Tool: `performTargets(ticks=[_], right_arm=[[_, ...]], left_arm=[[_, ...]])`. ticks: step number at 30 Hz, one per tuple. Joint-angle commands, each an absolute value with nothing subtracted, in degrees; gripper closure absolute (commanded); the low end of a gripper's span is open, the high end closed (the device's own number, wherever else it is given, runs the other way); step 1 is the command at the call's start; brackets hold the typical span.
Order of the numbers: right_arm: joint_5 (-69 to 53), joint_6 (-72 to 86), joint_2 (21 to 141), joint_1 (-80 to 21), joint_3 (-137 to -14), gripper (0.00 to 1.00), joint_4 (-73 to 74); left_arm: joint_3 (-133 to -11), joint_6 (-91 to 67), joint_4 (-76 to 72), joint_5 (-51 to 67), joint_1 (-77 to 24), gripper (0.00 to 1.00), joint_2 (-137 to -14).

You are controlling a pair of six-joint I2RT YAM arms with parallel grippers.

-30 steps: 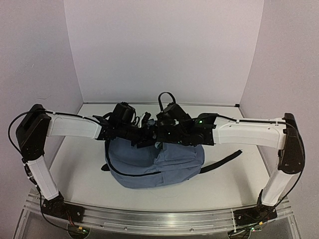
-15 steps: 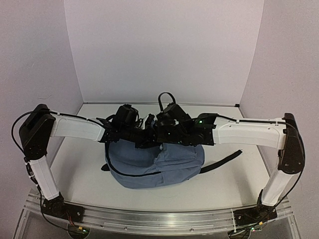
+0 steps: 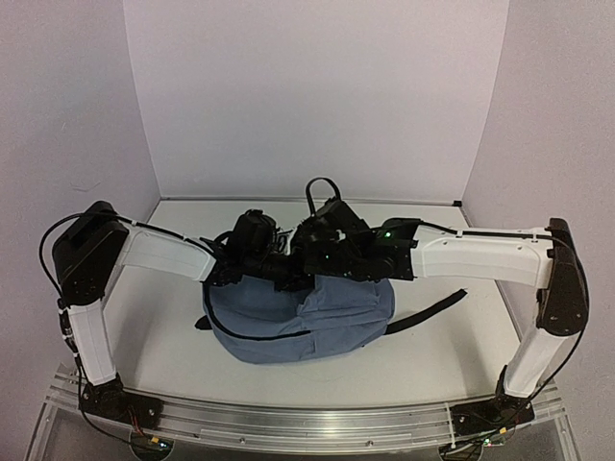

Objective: Pack the student bag
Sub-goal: Place the stationery in the student bag.

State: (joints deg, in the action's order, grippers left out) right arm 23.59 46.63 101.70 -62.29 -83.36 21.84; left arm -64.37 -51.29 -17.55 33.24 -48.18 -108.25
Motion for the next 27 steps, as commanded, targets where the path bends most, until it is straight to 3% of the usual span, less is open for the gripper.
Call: performTargets(ticks=[1, 4, 8, 12, 19, 27], right_arm=[[22.3, 47.1, 97.9, -63.2, -82.6, 0.94, 18.6], [21.2, 45.4, 96.6, -63.1, -82.8, 0.87, 18.7], [21.5, 41.7, 95.7, -63.0, -85.5, 0.62, 20.5], [20.0, 40.3, 96.7, -61.3, -88.4, 0.48, 22.1], [8.2, 37.5, 102.5, -54.0, -92.3, 0.46, 21.9], [2.5, 34.6, 109.1, -51.7, -97.8, 0.55, 21.7]], left_arm=[[-62.6, -45.7, -10.1, 25.8, -48.9, 0.65, -98.3], [-62.4, -43.8, 2.1, 18.2, -48.8, 0.53, -92.2], [-61.7, -42.5, 13.2, 11.4, -48.2, 0.38, -84.5], [-61.9, -41.6, 20.6, 8.5, -46.3, 0.31, -79.9], [-60.9, -42.6, 19.9, 10.8, -40.0, 0.27, -76.7], [-68.2, -43.4, 18.4, 15.3, -38.1, 0.24, -84.2]])
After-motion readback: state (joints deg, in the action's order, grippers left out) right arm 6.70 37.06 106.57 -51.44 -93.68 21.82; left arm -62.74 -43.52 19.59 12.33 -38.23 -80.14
